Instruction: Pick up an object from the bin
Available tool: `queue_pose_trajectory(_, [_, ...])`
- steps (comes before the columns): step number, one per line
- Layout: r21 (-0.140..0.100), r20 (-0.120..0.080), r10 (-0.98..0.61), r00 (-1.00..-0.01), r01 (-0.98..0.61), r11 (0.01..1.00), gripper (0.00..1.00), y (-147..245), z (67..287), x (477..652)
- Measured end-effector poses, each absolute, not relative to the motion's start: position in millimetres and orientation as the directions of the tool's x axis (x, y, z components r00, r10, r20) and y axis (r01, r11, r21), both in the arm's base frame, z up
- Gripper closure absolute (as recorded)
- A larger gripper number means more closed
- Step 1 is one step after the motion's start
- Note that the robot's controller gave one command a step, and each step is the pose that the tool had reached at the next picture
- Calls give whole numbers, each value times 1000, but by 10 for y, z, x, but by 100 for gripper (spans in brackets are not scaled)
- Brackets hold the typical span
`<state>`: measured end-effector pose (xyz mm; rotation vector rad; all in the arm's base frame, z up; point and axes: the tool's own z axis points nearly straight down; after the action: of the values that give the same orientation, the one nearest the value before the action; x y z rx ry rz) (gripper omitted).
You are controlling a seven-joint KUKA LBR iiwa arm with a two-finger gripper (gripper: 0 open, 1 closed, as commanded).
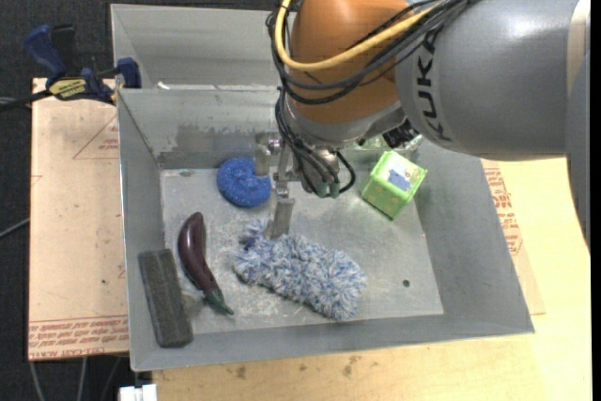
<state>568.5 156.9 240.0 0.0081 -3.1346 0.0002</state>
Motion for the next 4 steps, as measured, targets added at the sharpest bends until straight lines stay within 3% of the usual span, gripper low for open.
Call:
queue_pose_trajectory(1, [1, -1, -1, -1000, -1, 1000, 0, 1559, 2448, 5698])
queue_pose_trajectory(2, [2, -4, -79, -997, -79, 997, 0, 1297, 2081, 5466])
queue_pose_trajectory(3, [1, -2, -272, -962, -272, 962, 0, 1046, 1701, 5607])
queue_pose_trajectory(4, [0, 0, -426, -905, -426, 905, 0, 1036, 1515, 5556])
